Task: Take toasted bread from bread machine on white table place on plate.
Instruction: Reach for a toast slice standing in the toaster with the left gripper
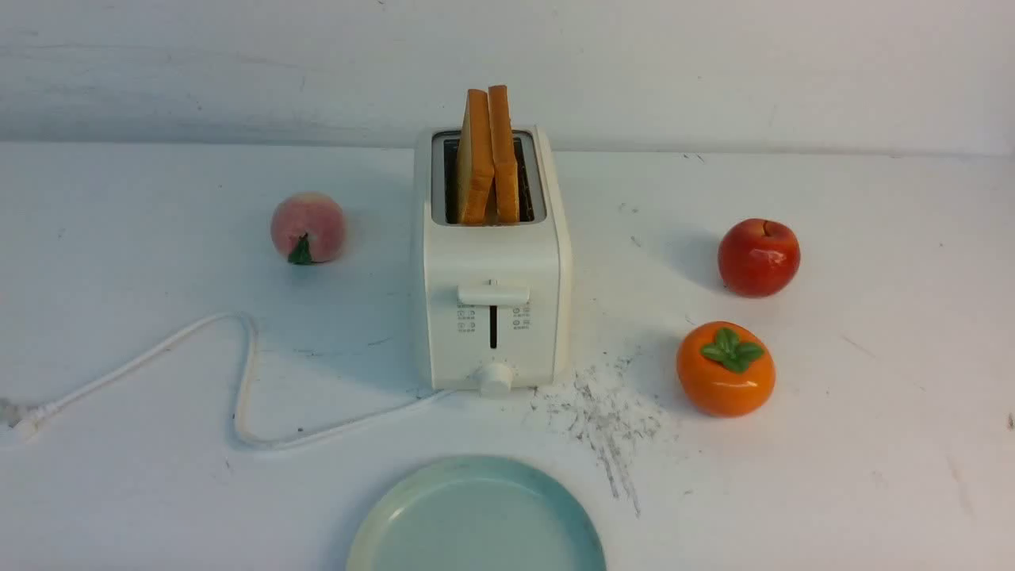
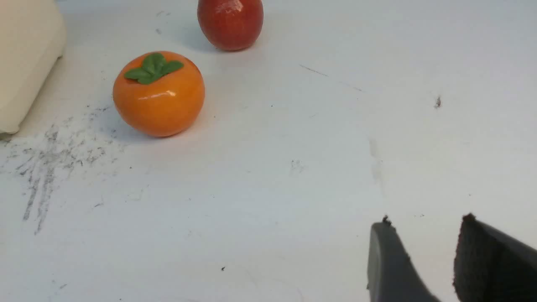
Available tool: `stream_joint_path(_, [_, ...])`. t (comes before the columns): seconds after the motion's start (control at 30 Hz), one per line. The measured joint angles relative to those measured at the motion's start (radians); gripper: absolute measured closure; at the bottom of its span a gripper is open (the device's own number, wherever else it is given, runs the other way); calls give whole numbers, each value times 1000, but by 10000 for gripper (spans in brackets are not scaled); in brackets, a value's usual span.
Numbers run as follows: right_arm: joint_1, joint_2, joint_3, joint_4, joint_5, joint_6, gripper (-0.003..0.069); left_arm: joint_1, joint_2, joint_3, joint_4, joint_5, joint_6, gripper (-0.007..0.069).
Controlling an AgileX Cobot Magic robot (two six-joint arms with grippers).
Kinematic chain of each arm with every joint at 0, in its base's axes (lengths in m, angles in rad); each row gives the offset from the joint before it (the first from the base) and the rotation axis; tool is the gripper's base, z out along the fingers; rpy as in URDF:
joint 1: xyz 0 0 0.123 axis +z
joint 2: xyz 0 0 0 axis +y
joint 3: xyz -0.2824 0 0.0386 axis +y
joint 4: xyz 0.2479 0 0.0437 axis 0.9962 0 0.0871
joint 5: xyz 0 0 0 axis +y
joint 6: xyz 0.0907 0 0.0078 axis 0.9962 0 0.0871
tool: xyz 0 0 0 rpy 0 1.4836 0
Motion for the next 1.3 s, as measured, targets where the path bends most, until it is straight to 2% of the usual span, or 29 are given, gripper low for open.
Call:
stream_joint_path(0.93, [0,0,0,0,0,0,419,0,0,0,8,-2,0,386])
stream_joint_path(1.17, [0,0,0,0,0,0,419,0,0,0,-11,-125,0,386])
stream_joint_path(1.3, [0,0,0,0,0,0,419,0,0,0,-106,-290,0,386])
